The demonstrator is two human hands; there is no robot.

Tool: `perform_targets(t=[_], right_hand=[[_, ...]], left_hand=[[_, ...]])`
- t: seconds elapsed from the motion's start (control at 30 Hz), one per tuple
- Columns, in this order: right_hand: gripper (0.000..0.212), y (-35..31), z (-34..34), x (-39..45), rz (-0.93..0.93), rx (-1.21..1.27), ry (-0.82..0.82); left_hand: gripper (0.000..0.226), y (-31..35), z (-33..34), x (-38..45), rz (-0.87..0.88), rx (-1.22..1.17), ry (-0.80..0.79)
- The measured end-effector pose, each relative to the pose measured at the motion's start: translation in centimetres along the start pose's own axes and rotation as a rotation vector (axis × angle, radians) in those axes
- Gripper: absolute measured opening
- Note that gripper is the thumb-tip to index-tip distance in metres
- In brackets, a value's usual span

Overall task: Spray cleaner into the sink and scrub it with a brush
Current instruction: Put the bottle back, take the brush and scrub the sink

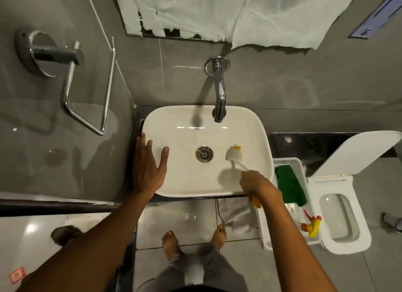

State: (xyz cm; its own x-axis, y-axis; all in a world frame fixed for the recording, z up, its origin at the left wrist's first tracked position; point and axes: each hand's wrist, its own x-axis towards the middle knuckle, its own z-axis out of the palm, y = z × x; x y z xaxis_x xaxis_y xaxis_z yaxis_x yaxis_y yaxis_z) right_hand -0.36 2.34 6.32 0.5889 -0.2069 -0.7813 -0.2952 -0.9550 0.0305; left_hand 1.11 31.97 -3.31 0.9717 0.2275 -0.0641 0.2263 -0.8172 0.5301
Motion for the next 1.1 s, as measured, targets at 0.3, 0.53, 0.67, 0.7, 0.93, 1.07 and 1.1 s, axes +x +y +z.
perform_targets(t=[0.3,0.53,0.67,0.7,0.93,1.07,1.1], right_hand=[[0.041,-9.3,3.9,-2.6,-0.287,0.061,-0.187],[0.042,0.5,-3.4,1.4,0.066,0.483,-0.111],[0.038,-0.9,-4.1,2.2,0.06,0.336,0.162],[0.039,-2.2,-3.3,1.9,0.027,0.292,0.155],[0.038,-14.2,3.9,-1.2,-0.256,0.095,-0.126],[0.048,-7.8,0.6,1.7,-0.073,0.089,0.065],[0.048,-4.5,-0.6,2.8,0.012,0.066,0.116]], left_hand=[[0.091,-0.5,0.7,0.3,-0.002,-0.024,0.012],[0.094,-0.3,0.4,0.4,-0.007,-0.001,0.009],[0.094,-0.1,0.4,0.5,0.017,0.026,0.003],[0.094,-0.1,0.4,0.5,0.018,0.023,0.005],[0.094,0.0,0.2,0.3,0.029,-0.017,0.04],[0.095,0.2,0.0,0.3,0.006,-0.033,0.021],[0.096,0.2,-0.1,0.2,0.001,-0.033,0.018]])
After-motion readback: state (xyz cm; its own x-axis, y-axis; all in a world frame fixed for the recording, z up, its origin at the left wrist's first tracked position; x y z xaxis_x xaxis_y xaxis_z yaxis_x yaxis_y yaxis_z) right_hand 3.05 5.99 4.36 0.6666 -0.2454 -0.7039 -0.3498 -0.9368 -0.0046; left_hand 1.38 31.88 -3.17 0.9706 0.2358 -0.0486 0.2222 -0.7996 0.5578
